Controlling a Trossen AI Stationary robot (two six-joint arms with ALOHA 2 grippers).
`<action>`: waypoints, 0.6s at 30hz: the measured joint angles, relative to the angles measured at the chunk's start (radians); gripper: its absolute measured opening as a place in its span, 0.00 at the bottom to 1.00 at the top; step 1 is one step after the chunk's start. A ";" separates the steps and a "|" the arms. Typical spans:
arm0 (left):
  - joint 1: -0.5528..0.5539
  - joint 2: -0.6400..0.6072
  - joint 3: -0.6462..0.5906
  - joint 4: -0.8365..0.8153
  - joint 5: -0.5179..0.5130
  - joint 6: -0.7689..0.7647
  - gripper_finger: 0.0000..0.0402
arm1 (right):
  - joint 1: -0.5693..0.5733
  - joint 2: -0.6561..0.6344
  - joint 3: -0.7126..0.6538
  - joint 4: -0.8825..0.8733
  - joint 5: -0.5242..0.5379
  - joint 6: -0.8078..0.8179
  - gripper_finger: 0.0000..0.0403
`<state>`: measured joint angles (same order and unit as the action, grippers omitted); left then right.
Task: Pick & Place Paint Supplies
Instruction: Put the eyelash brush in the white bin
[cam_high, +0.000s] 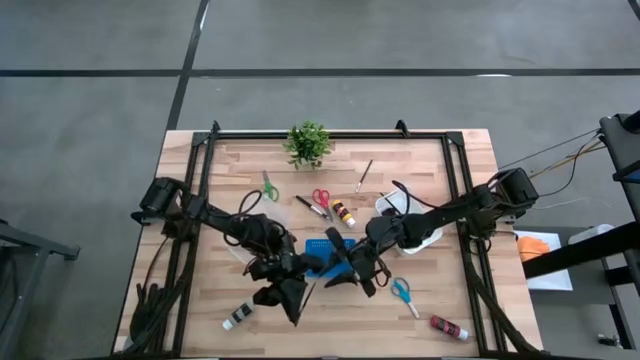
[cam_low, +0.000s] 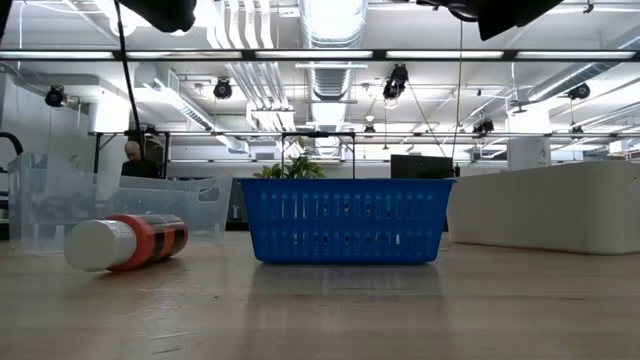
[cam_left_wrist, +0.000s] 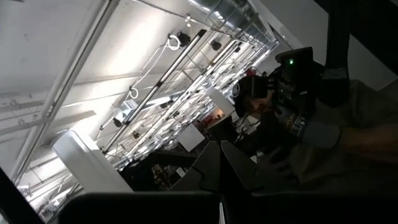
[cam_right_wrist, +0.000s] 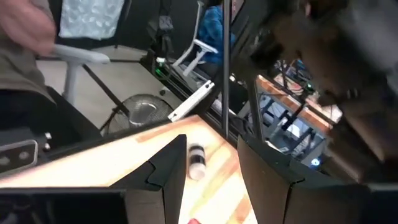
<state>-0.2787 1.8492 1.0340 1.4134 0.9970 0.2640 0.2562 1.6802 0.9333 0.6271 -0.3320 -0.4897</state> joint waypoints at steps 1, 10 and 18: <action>0.001 0.000 0.000 -0.006 0.000 0.000 0.01 | 0.001 0.000 0.003 0.002 -0.010 0.012 0.35; 0.000 0.000 0.000 -0.036 0.006 0.005 0.01 | 0.001 -0.001 0.049 -0.086 -0.043 0.050 0.35; 0.000 0.000 0.000 -0.063 0.010 0.006 0.01 | 0.001 -0.001 0.062 -0.110 -0.044 0.080 0.35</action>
<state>-0.2790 1.8496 1.0338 1.3500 1.0069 0.2697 0.2569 1.6791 0.9954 0.5175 -0.3757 -0.4093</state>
